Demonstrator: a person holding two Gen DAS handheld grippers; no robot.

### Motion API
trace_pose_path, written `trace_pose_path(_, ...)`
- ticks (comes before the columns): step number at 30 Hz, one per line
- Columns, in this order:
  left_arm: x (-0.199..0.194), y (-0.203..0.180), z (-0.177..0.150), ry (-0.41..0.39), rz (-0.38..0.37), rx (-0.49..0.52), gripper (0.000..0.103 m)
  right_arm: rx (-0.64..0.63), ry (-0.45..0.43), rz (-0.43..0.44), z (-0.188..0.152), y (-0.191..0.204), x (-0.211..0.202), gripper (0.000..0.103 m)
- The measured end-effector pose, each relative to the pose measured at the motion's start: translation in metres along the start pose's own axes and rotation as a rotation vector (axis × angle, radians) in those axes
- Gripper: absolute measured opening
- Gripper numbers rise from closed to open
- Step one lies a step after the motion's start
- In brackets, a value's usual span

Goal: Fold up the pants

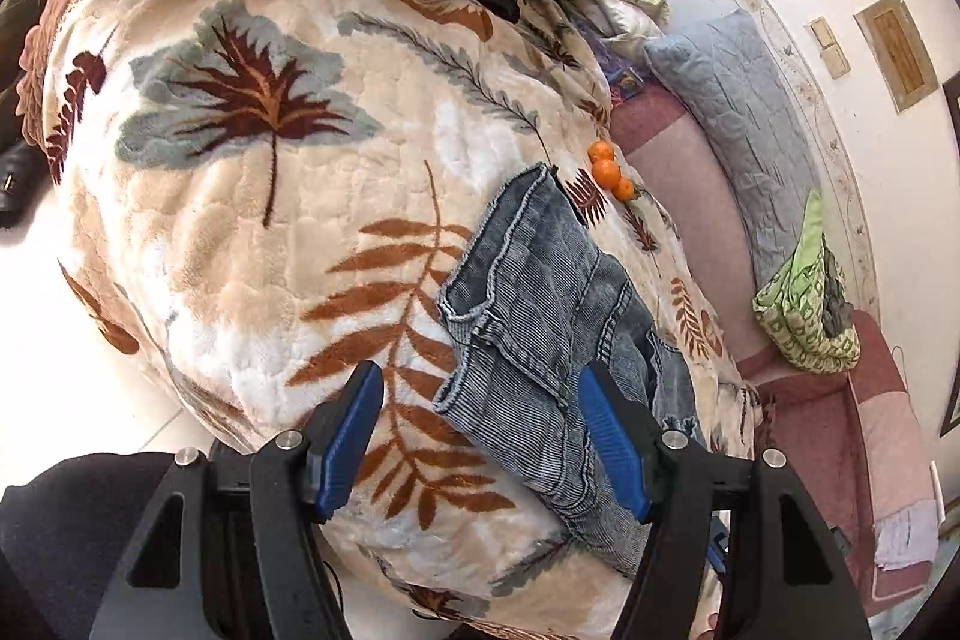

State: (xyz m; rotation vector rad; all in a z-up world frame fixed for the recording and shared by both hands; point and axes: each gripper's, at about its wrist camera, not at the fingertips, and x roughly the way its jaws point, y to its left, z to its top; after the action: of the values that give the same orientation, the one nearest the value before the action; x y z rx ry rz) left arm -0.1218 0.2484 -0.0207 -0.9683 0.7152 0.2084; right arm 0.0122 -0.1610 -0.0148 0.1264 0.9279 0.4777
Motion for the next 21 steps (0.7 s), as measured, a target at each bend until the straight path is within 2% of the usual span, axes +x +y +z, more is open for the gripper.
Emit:
trace_pose_path(5, 0.025, -0.009, -0.003, 0.072, -0.028, -0.06, 0.068, 0.029, 0.003, 0.061, -0.008, -0.013, 0.001, 0.08)
trace_pose_path(9, 0.046, -0.013, -0.005, 0.096, 0.005, -0.08, 0.068, 0.049, 0.007, 0.11, -0.01, -0.02, -0.001, 0.08)
trace_pose_path(16, 0.054, -0.014, -0.002, 0.063, 0.018, -0.072, 0.067, 0.074, -0.015, 0.15, -0.009, -0.025, -0.01, 0.08)
trace_pose_path(18, 0.051, -0.012, -0.001, 0.05, 0.047, -0.065, 0.043, 0.079, -0.008, 0.16, -0.009, -0.024, -0.011, 0.08)
trace_pose_path(19, 0.051, -0.012, 0.0, 0.05, 0.055, -0.045, 0.02, 0.088, 0.008, 0.178, -0.009, -0.024, -0.01, 0.08)
trace_pose_path(21, 0.051, -0.013, 0.0, 0.051, 0.05, -0.015, 0.018, 0.13, 0.057, 0.231, -0.005, -0.025, -0.007, 0.08)
